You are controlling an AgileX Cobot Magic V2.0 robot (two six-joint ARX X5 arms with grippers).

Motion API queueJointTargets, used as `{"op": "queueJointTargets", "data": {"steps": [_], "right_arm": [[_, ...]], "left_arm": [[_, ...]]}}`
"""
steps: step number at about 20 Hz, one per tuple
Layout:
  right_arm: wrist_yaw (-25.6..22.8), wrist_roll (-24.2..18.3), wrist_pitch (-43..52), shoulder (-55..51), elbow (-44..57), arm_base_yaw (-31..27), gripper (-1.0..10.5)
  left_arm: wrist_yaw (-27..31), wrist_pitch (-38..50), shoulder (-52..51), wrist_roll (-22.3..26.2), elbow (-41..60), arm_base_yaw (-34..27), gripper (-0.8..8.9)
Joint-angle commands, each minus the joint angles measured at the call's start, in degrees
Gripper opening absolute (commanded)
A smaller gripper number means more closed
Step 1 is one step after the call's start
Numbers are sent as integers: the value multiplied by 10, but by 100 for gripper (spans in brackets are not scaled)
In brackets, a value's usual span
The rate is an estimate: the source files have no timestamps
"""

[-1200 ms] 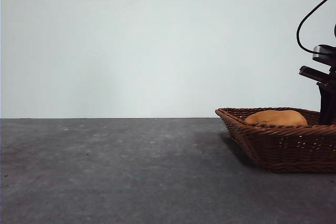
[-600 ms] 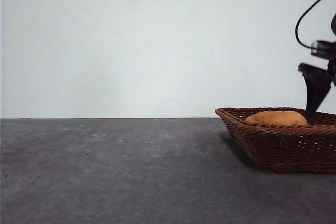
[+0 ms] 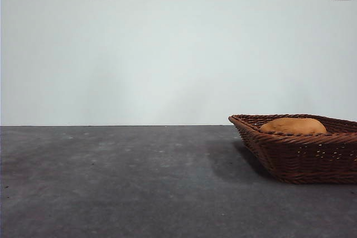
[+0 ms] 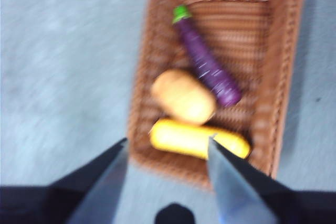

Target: Help me put the vegetables on the table into the basket

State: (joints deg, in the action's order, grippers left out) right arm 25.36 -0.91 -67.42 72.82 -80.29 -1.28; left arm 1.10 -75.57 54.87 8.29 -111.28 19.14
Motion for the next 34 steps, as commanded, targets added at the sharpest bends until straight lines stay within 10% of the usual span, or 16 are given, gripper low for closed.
{"op": "queueJointTargets", "data": {"steps": [1, 6, 21, 34], "right_arm": [[2, -14, -36, -41, 1, 16, 154], [1, -29, -112, -114, 1, 51, -5], [-8, -23, -113, -143, 1, 58, 1], [-121, -23, -89, -115, 1, 58, 1]], "left_arm": [[-1, 1, 1, -5, 2, -1, -6], [-28, 2, 4, -5, 2, 0, -6], [-41, 1, 9, -6, 2, 0, -4], [-41, 2, 44, -36, 2, 0, -4]]}}
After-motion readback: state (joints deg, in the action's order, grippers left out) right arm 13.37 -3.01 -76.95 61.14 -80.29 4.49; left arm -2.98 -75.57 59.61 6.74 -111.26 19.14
